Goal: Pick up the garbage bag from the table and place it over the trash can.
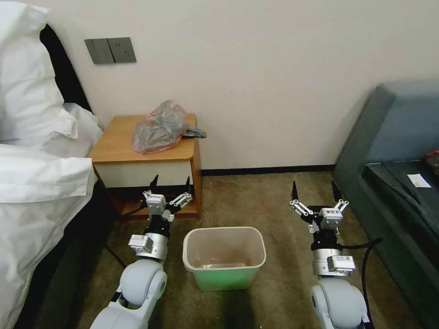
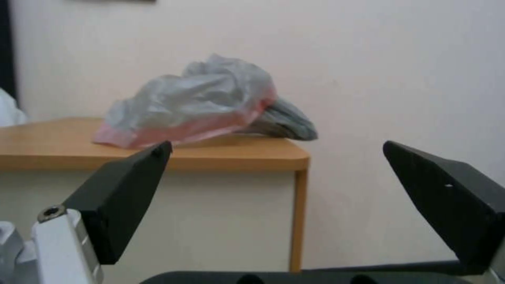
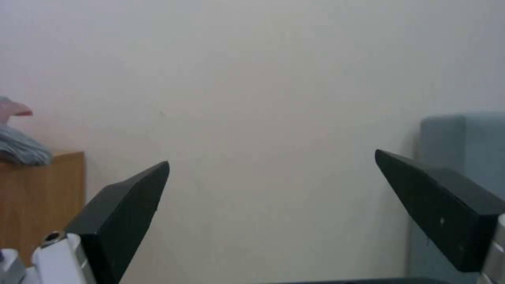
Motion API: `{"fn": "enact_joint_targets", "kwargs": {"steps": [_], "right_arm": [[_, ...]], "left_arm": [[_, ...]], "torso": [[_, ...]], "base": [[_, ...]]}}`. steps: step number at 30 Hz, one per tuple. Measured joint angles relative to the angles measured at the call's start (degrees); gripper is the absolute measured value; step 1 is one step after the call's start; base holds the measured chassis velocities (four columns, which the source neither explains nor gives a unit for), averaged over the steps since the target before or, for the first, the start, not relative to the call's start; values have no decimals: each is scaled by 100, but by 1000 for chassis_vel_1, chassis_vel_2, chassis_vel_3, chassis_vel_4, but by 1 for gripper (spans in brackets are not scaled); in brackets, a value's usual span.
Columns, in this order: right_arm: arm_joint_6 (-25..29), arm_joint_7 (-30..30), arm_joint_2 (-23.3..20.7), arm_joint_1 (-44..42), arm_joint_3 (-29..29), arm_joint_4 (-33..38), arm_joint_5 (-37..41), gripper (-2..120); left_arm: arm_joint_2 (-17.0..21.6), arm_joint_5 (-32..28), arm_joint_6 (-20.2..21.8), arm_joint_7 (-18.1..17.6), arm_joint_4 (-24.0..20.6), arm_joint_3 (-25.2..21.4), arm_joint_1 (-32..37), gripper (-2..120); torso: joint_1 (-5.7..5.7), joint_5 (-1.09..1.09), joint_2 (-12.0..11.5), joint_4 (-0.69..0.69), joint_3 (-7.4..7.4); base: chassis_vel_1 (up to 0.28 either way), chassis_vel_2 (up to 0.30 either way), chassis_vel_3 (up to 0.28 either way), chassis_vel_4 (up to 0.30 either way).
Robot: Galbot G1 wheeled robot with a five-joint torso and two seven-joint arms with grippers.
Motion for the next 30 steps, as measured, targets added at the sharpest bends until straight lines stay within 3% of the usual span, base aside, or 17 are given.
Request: {"fn": "enact_joint_targets", "kwargs": {"steps": [4, 10, 16, 17, 20, 24, 27, 30], "right_arm": [[129, -49, -167, 238, -64, -187, -36, 100], [-23, 161, -850, 908, -382, -594, -525, 100], [33, 324, -1939, 2284, -1521, -1630, -547, 100], [33, 324, -1939, 2284, -1521, -1630, -547, 100], [-14, 372, -2305, 3210, -2266, -2305, -818, 100], [-13, 351, -2339, 4020, -2816, -2882, -1072, 100], [-81, 294, -2136, 4963, -3569, -3629, -1328, 100], [-146, 95, -1984, 5376, -3834, -4019, -1611, 100]], "left_arm": [[-49, 218, -67, -88, -29, -222, 40, 100], [-222, 455, -200, -229, -70, -656, 196, 100], [-438, 639, -251, -284, -88, -860, 333, 100], [-438, 639, -251, -284, -88, -860, 333, 100], [-511, 749, -298, -334, -33, -914, 421, 99], [-612, 831, -354, -389, 61, -921, 426, 99], [-776, 1006, -359, -501, 209, -862, 413, 99], [-855, 1086, -371, -571, 282, -822, 405, 99]], "torso": [[0, 1, 0, -1, 0], [0, -1, 0, 0, 0], [0, 1, 0, -1, 0], [0, 1, 0, -1, 0], [0, 0, 0, 0, 0], [0, 2, 0, -2, 1], [0, 2, -1, 3, 2], [0, -1, -1, 2, 1]], "base": [[0, 0, 0, 0], [0, 0, 0, 0], [0, 0, 0, 0], [0, 0, 0, 0], [0, 0, 0, 0], [0, 0, 0, 0], [0, 0, 0, 0], [0, 0, 0, 0]]}}
